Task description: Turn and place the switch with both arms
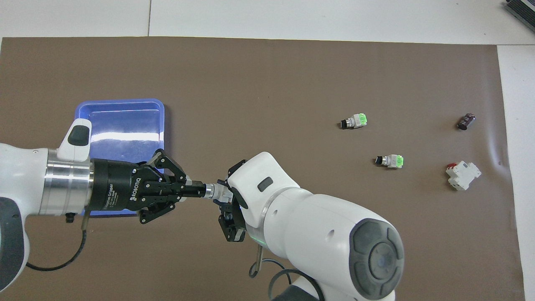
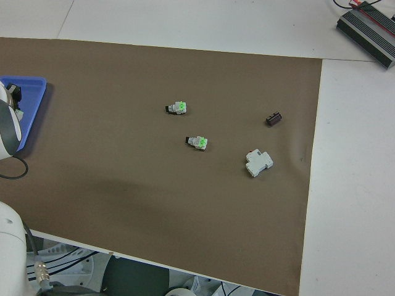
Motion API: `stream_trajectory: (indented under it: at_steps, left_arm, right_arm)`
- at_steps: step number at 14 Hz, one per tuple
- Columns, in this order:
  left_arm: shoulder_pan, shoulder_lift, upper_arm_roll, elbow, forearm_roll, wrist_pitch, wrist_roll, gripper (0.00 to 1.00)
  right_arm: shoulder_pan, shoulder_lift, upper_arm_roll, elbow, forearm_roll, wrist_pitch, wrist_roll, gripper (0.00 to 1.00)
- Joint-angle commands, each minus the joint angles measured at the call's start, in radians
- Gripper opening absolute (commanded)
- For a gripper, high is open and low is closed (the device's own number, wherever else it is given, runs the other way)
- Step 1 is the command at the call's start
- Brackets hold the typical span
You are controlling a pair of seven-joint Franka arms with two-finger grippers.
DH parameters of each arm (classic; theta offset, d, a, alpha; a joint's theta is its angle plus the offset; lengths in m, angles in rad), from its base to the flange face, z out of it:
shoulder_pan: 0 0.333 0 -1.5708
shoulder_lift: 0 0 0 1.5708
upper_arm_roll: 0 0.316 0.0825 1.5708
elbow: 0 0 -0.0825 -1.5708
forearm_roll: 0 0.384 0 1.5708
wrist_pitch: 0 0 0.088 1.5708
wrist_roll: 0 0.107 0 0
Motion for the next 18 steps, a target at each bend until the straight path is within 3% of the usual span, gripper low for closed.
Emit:
stream_trajectory:
  at_steps: [1,7,18]
  left_arm:
    - [-0.005,-0.019,-0.011,0.03,-0.016,-0.02,-0.2,0.0]
    - [-0.008,-0.017,-0.034,0.027,-0.019,0.081,-0.57,0.0]
    - [-0.014,-0.011,-0.033,0.018,-0.018,0.168,-0.972,0.0]
  right_arm:
    - [-0.003,0.022,0.003,0.011,-0.001,0.013,0.022,0.0]
    - [-0.003,0.022,0.003,0.011,-0.001,0.01,0.022,0.0]
    - [-0.003,0.022,0.003,0.009,0.0,0.008,0.026,0.0]
